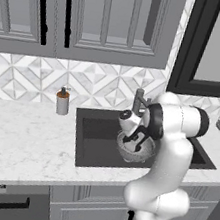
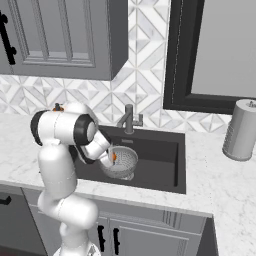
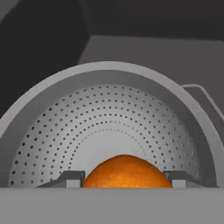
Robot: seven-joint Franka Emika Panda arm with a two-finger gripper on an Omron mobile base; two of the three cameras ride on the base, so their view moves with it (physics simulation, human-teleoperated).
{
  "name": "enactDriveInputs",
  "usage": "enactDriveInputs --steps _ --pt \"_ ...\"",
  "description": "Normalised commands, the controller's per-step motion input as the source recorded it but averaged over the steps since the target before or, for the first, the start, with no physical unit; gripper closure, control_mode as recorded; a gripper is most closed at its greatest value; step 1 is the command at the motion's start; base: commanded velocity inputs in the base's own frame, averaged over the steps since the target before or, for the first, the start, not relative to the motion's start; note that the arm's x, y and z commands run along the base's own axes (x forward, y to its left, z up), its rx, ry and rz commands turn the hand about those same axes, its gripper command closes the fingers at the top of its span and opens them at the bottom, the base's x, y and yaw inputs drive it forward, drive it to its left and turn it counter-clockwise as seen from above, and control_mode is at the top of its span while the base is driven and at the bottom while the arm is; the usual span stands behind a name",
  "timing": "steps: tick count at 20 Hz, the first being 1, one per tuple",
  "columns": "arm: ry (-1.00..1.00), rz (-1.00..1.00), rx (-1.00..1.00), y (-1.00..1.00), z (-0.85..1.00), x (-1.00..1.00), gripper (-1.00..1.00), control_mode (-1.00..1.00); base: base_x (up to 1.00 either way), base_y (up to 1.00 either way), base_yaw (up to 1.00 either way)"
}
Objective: Put the colander in the sink, put the tangerine in the colander, and turn on the sink faucet and pour water over the colander.
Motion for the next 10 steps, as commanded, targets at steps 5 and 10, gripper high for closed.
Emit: enactDriveInputs --steps 5,10 --pt "0.0 0.05 -0.08 0.19 -0.59 0.1 1.0 -1.0 0.0 0.0 0.0" --pt "-0.03 0.05 -0.07 0.16 -0.61 0.08 1.0 -1.0 0.0 0.0 0.0"
